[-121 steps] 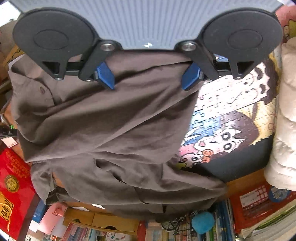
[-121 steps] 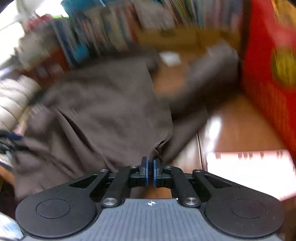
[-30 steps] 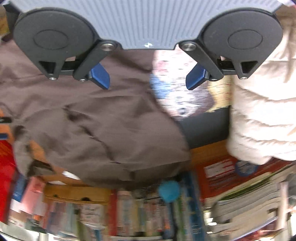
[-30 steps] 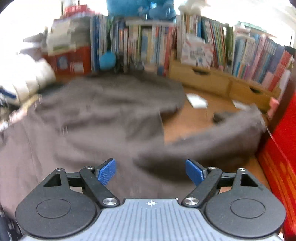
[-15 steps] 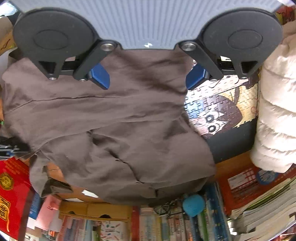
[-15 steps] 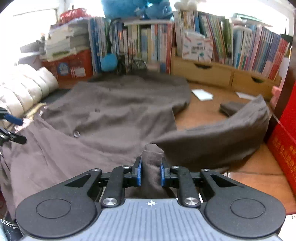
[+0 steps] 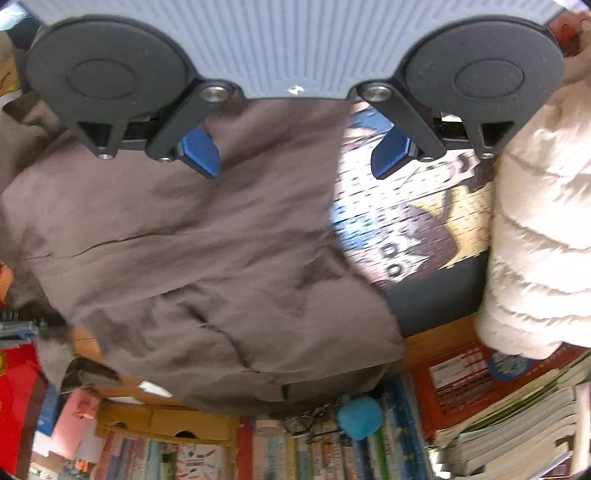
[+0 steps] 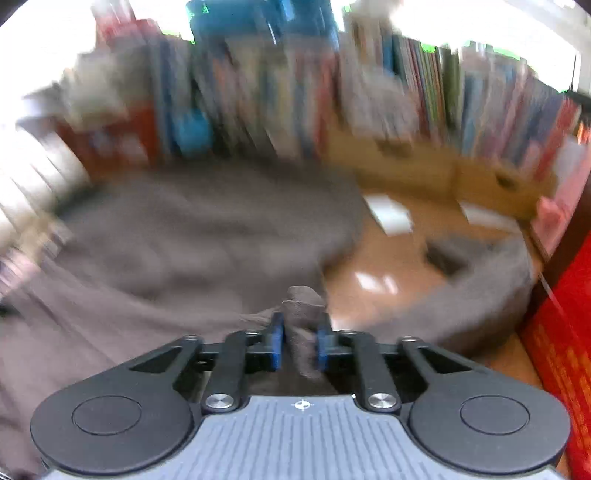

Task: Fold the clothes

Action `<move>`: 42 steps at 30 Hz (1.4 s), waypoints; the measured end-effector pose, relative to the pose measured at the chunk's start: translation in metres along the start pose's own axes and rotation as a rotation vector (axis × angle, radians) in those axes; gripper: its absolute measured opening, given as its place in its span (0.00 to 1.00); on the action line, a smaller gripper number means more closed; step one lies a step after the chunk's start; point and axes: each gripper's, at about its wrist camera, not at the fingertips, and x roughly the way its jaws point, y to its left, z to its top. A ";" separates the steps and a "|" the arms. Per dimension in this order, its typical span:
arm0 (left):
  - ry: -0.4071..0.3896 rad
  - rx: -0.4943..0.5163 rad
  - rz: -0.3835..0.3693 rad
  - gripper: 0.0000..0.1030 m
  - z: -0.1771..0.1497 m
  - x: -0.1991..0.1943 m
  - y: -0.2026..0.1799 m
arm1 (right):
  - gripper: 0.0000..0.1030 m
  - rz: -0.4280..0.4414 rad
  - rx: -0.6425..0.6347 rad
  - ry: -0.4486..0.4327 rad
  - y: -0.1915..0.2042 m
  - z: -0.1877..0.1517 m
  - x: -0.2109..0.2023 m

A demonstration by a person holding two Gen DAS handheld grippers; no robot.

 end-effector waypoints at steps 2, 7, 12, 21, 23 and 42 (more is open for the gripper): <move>0.001 -0.007 0.040 0.88 -0.003 -0.002 0.008 | 0.54 -0.029 0.011 0.000 0.002 -0.008 0.001; -0.010 -0.038 0.033 0.88 -0.008 -0.018 0.027 | 0.76 0.070 -0.073 -0.154 0.027 -0.012 -0.050; -0.081 0.026 -0.245 0.90 -0.020 -0.047 0.003 | 0.86 0.218 -0.167 -0.225 0.057 -0.004 -0.080; -0.160 0.037 -0.103 0.90 0.030 0.001 -0.007 | 0.86 0.160 -0.041 -0.170 0.040 -0.023 -0.069; -0.112 0.015 -0.080 0.90 0.040 0.024 -0.002 | 0.86 0.138 -0.001 -0.158 0.030 -0.032 -0.068; -0.147 0.078 0.335 0.79 0.023 -0.005 0.006 | 0.86 0.131 0.161 -0.098 -0.014 -0.066 -0.035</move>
